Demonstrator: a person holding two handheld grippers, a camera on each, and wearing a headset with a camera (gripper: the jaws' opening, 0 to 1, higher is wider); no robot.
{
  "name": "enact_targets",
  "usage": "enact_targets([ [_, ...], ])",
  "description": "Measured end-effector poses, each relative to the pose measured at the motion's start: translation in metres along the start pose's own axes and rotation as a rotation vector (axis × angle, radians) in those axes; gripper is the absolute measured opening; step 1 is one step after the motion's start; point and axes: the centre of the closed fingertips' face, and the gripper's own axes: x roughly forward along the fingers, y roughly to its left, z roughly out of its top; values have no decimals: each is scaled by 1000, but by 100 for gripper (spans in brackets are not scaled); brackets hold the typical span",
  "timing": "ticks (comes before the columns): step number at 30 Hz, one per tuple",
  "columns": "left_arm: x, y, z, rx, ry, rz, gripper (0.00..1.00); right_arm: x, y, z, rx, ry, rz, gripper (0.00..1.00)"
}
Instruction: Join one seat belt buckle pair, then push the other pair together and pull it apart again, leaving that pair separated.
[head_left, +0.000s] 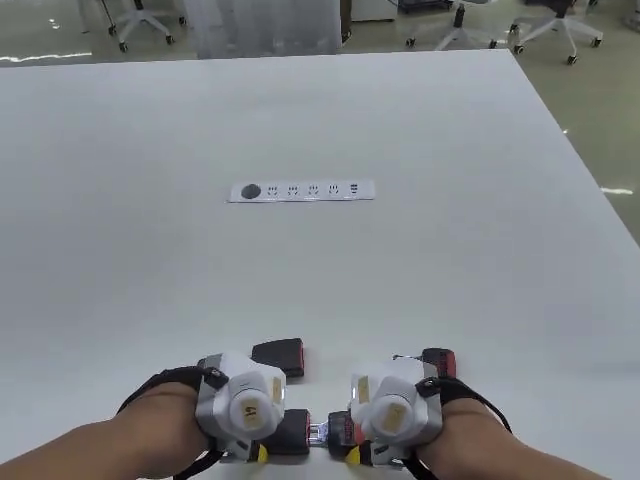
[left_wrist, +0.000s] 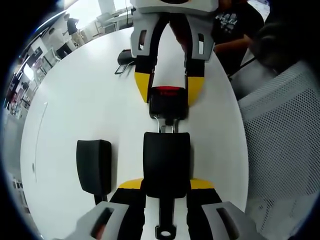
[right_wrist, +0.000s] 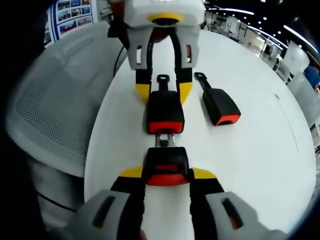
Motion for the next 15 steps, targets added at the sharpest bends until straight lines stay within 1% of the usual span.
enact_targets([
  [3, -1, 0, 0, 20, -21, -4, 32, -1, -1, 0, 1, -9, 11, 33],
  [5, -1, 0, 1, 17, -24, -4, 32, -1, 0, 0, -3, -7, 11, 33],
  [7, 0, 0, 1, 15, -11, -4, 32, 0, -1, 0, -1, -3, 10, 33],
  [9, 1, 0, 2, 22, 18, -4, 31, 0, -1, 0, 5, -7, 9, 33],
  [11, 1, 0, 2, 28, 36, -3, 31, 0, -1, 1, 10, -8, 8, 32],
  [15, 1, 0, 1, 14, 36, 0, 31, 2, -2, 2, 18, -9, 7, 32],
])
